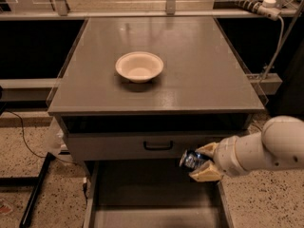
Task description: Place pepsi can into middle drawer
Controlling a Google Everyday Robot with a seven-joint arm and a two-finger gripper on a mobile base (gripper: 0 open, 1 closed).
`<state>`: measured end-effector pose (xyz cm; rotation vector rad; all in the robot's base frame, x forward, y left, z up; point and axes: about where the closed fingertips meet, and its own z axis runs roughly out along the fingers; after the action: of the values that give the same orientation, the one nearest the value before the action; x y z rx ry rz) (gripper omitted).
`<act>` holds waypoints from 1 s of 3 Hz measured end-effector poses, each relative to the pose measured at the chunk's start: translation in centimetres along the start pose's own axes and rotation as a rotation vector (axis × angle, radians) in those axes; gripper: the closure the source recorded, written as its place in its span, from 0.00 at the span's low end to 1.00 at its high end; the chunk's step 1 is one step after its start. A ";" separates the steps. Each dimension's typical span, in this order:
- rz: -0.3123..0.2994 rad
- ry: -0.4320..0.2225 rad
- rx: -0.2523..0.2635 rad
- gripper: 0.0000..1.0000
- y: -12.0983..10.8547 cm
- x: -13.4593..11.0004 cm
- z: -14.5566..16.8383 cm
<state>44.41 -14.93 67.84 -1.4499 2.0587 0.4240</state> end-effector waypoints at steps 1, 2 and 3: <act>-0.014 -0.011 0.077 1.00 0.3 2.5 3.0; 0.041 -0.028 0.127 1.00 -1.2 5.0 6.7; 0.041 -0.028 0.127 1.00 -1.2 5.0 6.7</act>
Offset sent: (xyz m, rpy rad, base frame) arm 0.0323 -0.0094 -0.1354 0.0292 -0.0613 -0.1852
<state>46.15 -15.31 59.59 -1.3220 2.0569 0.3218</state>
